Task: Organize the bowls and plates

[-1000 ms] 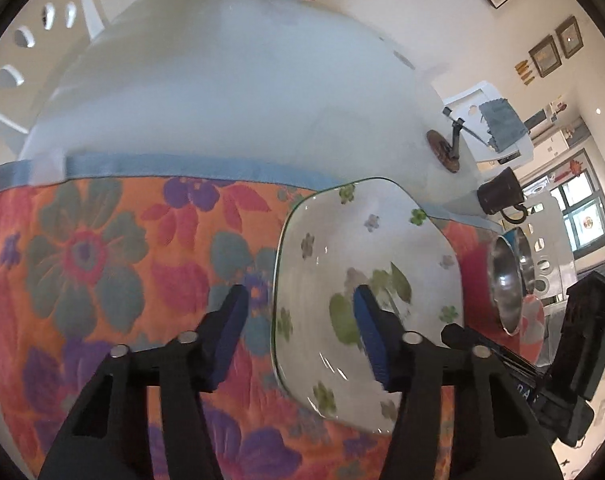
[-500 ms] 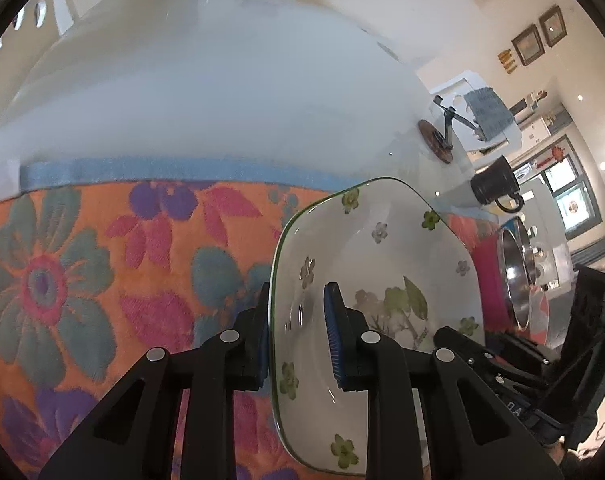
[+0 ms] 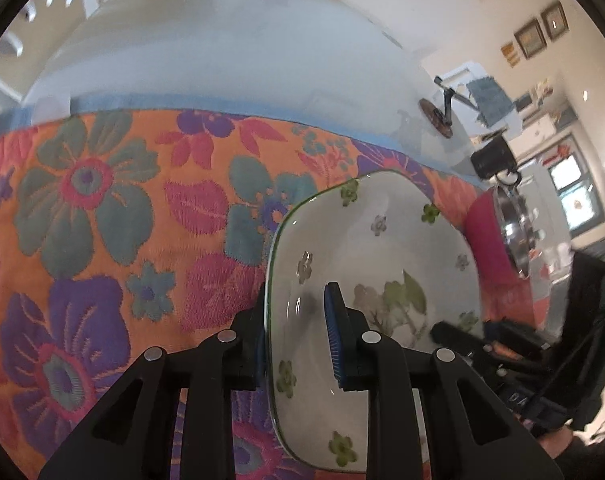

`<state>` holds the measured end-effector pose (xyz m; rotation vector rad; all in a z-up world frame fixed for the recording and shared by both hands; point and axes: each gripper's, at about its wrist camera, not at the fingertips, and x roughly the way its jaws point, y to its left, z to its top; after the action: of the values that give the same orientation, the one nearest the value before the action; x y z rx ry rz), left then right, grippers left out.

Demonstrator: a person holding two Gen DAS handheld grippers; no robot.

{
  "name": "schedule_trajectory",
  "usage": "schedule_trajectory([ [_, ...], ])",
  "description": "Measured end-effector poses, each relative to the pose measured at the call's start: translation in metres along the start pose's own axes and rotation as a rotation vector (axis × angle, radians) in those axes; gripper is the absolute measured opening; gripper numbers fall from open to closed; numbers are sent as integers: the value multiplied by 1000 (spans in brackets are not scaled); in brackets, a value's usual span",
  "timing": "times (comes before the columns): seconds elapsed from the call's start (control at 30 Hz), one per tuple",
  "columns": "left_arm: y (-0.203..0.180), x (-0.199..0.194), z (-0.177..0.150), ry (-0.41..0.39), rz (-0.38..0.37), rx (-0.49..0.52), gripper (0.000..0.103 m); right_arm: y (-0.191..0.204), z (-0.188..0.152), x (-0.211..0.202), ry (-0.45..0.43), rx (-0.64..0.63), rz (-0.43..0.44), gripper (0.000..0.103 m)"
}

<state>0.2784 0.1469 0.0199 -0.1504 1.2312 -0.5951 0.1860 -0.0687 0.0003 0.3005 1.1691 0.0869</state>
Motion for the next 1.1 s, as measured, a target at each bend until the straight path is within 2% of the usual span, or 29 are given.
schedule_trajectory([
  [0.07, -13, -10, -5, -28, 56, 78, 21, 7, 2, -6, -17, -48, -20, 32],
  [0.1, -17, -17, -8, -37, 59, 94, 21, 9, 1, -11, -28, -69, -19, 32],
  [0.37, -28, -85, -48, -111, 49, 74, 21, 38, -29, -73, -75, -188, 6, 32],
  [0.63, -40, -148, -112, -164, 62, 65, 21, 71, -88, -121, -71, -188, 72, 32],
  [0.83, -40, -172, -168, -144, 79, 59, 21, 91, -141, -139, -36, -187, 91, 32],
  [1.1, -34, -164, -223, -48, 95, 65, 21, 100, -194, -132, 54, -209, 86, 32],
])
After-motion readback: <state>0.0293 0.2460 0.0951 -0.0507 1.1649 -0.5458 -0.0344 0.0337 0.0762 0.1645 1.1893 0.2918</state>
